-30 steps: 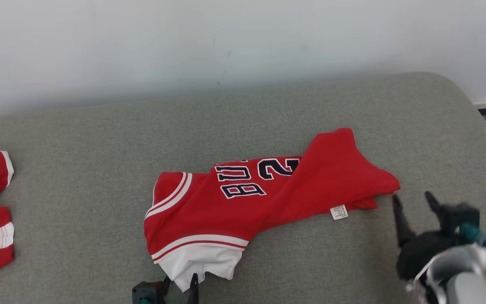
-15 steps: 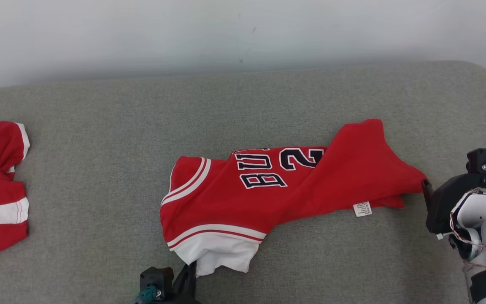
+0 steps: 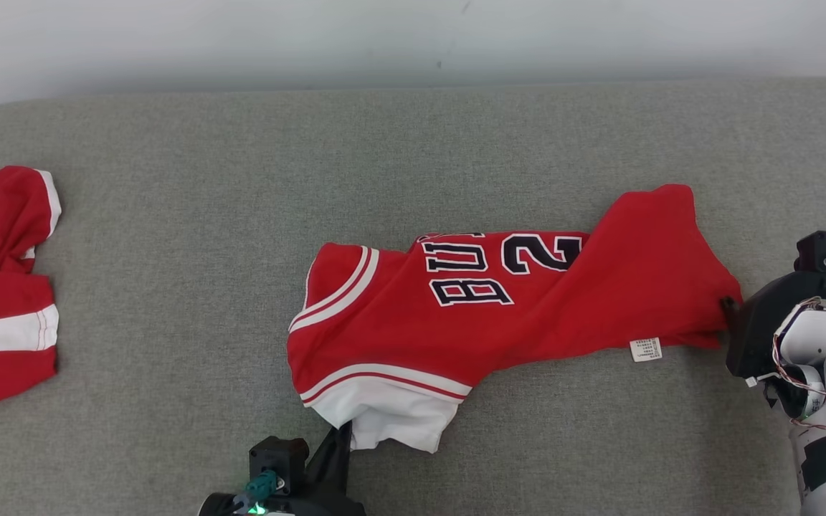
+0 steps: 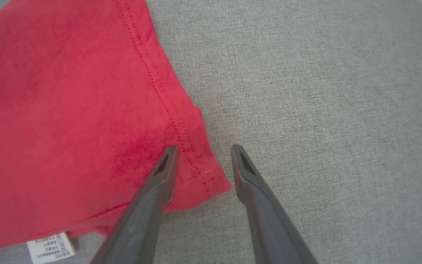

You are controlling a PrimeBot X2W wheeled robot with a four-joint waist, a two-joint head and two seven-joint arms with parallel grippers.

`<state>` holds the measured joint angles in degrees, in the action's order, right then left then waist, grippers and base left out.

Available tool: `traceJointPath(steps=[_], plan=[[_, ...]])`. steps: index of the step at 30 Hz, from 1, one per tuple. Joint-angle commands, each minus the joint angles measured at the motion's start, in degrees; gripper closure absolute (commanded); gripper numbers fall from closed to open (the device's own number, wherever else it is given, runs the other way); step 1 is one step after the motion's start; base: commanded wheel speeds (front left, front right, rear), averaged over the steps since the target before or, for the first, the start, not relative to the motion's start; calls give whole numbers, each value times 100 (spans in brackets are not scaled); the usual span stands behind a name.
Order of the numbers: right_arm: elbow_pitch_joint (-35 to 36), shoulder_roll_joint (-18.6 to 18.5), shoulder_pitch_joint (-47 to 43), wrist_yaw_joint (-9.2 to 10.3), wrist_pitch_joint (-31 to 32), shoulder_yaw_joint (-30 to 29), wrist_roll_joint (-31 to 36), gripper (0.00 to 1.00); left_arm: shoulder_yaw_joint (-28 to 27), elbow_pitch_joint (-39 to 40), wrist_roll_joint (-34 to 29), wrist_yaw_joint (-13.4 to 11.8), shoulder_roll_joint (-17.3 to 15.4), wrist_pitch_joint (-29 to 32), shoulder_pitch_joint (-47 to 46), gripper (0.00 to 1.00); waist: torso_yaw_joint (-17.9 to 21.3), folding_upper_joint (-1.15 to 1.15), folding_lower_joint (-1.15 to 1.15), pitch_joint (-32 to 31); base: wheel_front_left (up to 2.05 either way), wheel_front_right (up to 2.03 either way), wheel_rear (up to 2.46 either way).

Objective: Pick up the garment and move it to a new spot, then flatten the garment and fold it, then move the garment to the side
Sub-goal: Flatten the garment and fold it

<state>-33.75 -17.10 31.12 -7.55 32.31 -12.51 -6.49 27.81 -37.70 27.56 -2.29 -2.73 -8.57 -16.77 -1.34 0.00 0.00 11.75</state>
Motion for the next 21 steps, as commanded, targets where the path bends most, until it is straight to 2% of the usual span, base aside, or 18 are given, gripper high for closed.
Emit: traceJointPath(steps=[1, 7, 8, 10, 12, 13, 16, 18, 19, 21], plan=[[29, 66, -66, 13, 60, -37, 32, 52, 1, -230, 56, -65, -43, 117, 35, 100, 16, 0, 0, -4, 0, 0, 0], [143, 215, -180, 13, 289, -163, 49, 50, -11, -234, 87, -93, -93, 92, 26, 100, 88, 0, 0, -30, 0, 0, 0], [164, 231, -194, 13, 303, -175, 60, 44, -5, -235, 87, -95, -99, 90, 23, 100, 96, 0, 0, -31, 0, 0, 0], [214, 270, -203, 13, 314, -169, 65, 39, 7, -228, 90, -96, -117, 93, 19, 100, 110, 0, 0, -31, 0, 0, 0], [239, 297, -194, 13, 310, -176, 50, 42, 20, -217, 91, -102, -133, 107, 18, 100, 118, 0, 0, -23, 0, 0, 0], [241, 307, -181, 13, 318, -185, 48, 47, 27, -213, 90, -105, -138, 121, 18, 100, 119, 0, 0, -14, 0, 0, 0], [225, 313, -98, 13, 336, -185, 77, 47, 49, -199, 87, -117, -162, 154, 13, 100, 107, 0, 0, 12, 0, 0, 0], [176, 294, -74, 13, 413, -183, 122, 57, 63, -194, 85, -129, -174, 168, 14, 100, 89, 0, 0, 28, 0, 0, 0], [150, 279, -56, 13, 489, -202, 138, 75, 73, -188, 92, -132, -182, 182, 18, 100, 65, 0, 0, 32, 0, 0, 0], [191, 263, -66, 13, 501, -163, 147, 100, 71, -178, 111, -143, -188, 170, 28, 100, 47, 0, 0, 31, 0, 0, 0]])
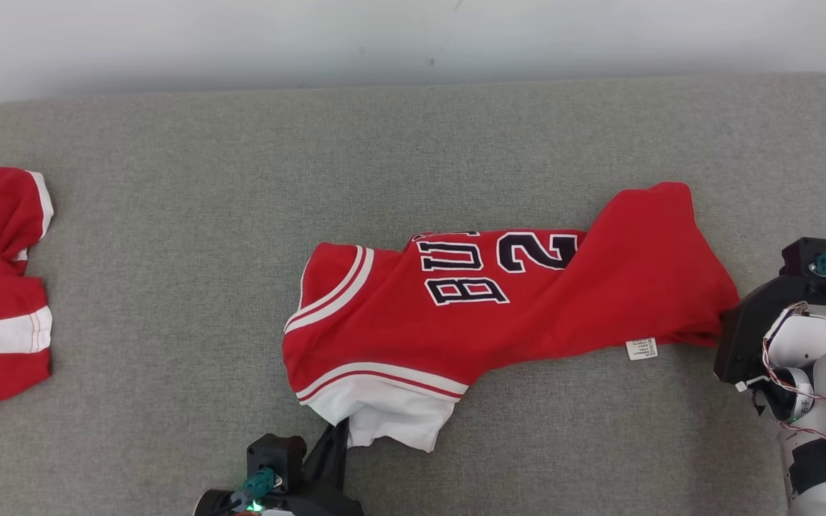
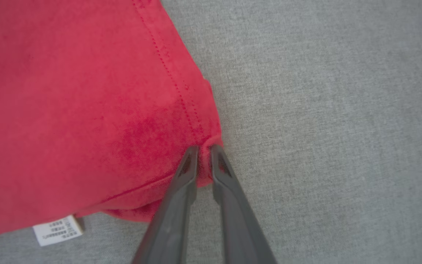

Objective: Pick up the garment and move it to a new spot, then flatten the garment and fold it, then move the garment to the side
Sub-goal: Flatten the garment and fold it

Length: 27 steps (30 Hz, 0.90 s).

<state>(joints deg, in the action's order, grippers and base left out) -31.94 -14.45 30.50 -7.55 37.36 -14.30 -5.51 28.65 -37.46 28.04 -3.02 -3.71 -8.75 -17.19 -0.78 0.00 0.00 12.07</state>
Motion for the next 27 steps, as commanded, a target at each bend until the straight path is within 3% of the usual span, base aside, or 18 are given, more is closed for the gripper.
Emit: traceJointPath(steps=[1, 6, 14, 27], plan=[[55, -12, -17, 13, -40, 15, 32, 100, -22, -188, 69, -80, -93, 170, 73, 100, -14, 0, 0, -3, 0, 0, 0], [253, -30, -106, 13, -133, 6, -47, 100, -131, -15, 154, -86, -106, -60, 63, 100, 7, 0, 0, -31, 0, 0, 0], [1002, 131, -341, 13, -559, -34, -678, 100, -678, 957, 550, 24, -68, -548, 21, 100, 108, 0, 0, -234, 0, 0, 0], [1790, 180, -900, 13, -521, -185, -1313, 100, -899, 2217, 964, -20, -174, -220, 327, 100, 143, 0, 0, -687, 0, 0, 0]])
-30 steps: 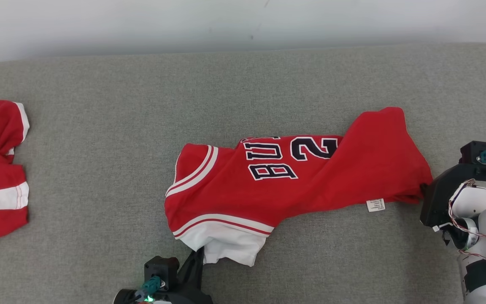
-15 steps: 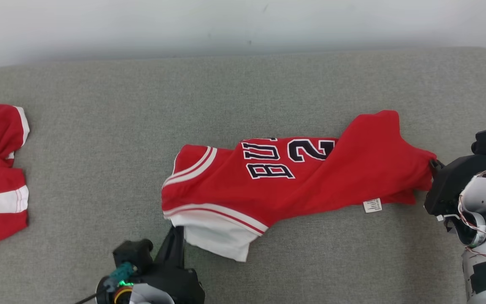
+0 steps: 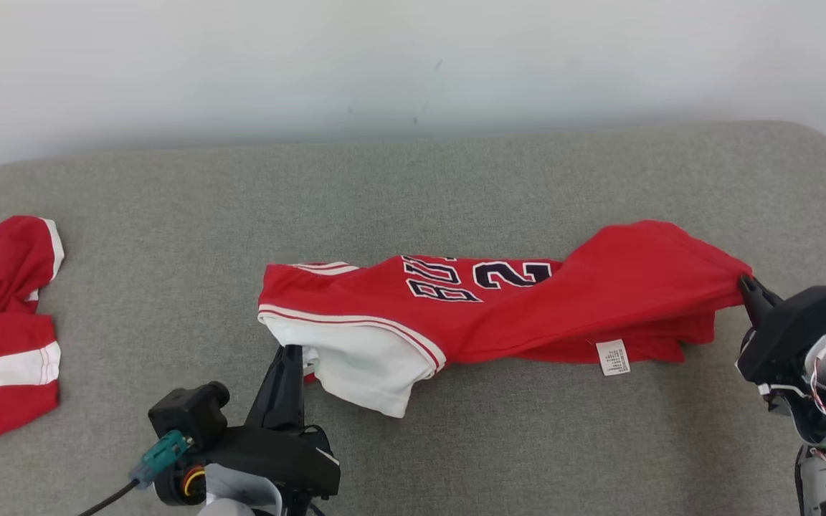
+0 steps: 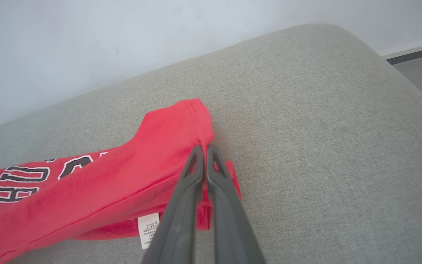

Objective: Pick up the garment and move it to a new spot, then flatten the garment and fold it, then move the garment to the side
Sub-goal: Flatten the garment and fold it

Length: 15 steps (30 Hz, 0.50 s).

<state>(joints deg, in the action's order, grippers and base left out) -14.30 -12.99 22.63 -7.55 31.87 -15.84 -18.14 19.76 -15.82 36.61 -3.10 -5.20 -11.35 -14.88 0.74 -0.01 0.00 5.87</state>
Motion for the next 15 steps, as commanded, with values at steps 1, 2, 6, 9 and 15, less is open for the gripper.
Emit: traceJointPath(steps=[1, 2, 6, 9, 15], plan=[[88, 42, -157, 13, 55, -65, -66, 100, -30, 149, 162, -7, -10, 95, 138, 100, -18, 1, 0, -91, 0, 0, 0], [154, 39, -204, 13, 86, -99, -74, 100, -46, 247, 231, -10, -3, 161, 177, 100, -30, 1, 0, -114, 0, 0, 0], [520, 74, -540, 13, 367, -273, -190, 100, -66, 729, 431, -93, -94, 492, 421, 100, -74, 1, 0, -176, 0, 0, 0], [914, 129, -821, 13, 526, -457, -293, 100, -103, 1209, 592, -158, -178, 758, 681, 100, -100, 1, 0, -199, 0, 0, 0], [1375, 350, -1309, 13, 901, -626, -471, 100, 11, 1462, 842, -365, -508, 1554, 1351, 100, -67, 1, 0, -156, 0, 0, 0]])
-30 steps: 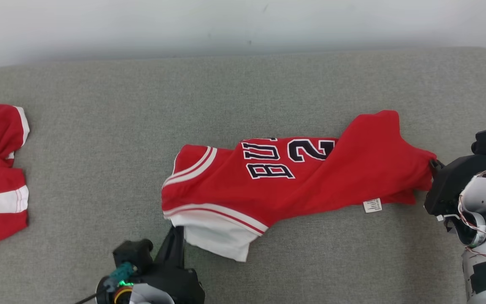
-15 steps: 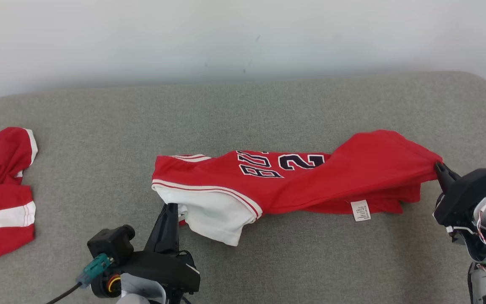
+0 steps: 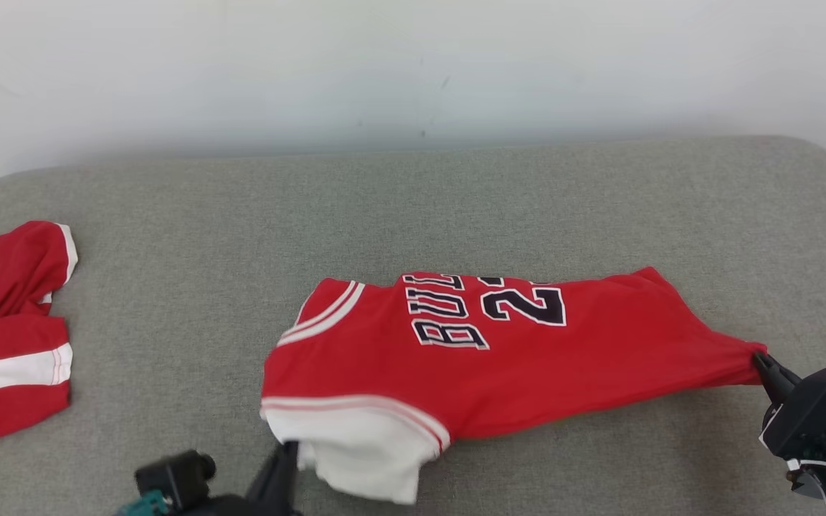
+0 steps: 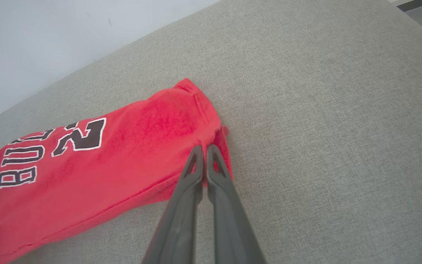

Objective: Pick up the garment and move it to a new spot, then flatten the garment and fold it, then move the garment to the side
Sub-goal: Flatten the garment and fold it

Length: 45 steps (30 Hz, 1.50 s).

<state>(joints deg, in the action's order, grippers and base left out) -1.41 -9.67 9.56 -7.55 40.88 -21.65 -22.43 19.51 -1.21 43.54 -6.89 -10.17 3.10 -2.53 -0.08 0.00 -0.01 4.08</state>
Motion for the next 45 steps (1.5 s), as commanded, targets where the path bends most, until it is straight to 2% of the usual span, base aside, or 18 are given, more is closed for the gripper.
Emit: traceJointPath(steps=[1, 3, 6, 15, 23, 24, 25, 27, 28, 29, 36, 45], plan=[[130, 33, -73, 13, 21, -79, -24, 100, 100, -13, 112, 42, -85, 232, 193, 100, 22, 0, 1, 36, 0, 0, 0], [145, 41, -200, 13, 63, -87, 75, 100, 278, -137, -163, 35, -381, 407, 290, 100, 38, 0, 1, 71, 0, 0, 0], [94, 56, -222, 13, 92, -10, 201, 100, 593, -458, -504, 37, -528, 492, 375, 100, 53, 0, 1, 132, 0, 0, 0], [-206, 4, -231, 13, -2, 39, 532, 100, 898, -1146, -683, 60, -395, 593, 194, 100, -20, 0, 1, 242, 0, 0, 0], [-302, 22, -166, 13, -136, -65, 547, 100, 800, -1324, -640, 36, -462, 462, 127, 100, -103, 0, 1, 280, 0, 0, 0], [-311, 23, -165, 13, -153, -69, 543, 100, 787, -1327, -690, 20, -478, 382, 116, 56, -108, 0, 1, 280, 0, 0, 0], [-321, 22, -169, 13, -166, -65, 549, 100, 777, -1351, -690, 9, -464, 342, 123, 0, -111, 0, 1, 278, 0, 0, 0], [-345, 36, -174, 13, -175, -60, 560, 100, 764, -1401, -654, -8, -430, 307, 153, 0, -116, 0, 1, 268, 0, 0, 0], [-334, 30, -179, 13, -217, -57, 587, 24, 756, -1423, -643, -19, -421, 291, 166, 0, -121, 0, 1, 263, 0, 0, 0], [-320, 45, -181, 13, -284, -109, 620, 0, 740, -1439, -621, -31, -419, 270, 188, 0, -127, 0, 1, 255, 0, 0, 0], [-257, 148, -380, 13, -464, -224, 735, 0, 684, -1311, -538, -82, -486, 262, 367, 0, -183, 0, 1, 203, 0, 0, 0], [-142, 245, -458, 13, -460, -289, 786, 0, 982, -1120, -718, -31, -514, 482, 240, 0, -136, 0, 1, 210, 0, 0, 0]])
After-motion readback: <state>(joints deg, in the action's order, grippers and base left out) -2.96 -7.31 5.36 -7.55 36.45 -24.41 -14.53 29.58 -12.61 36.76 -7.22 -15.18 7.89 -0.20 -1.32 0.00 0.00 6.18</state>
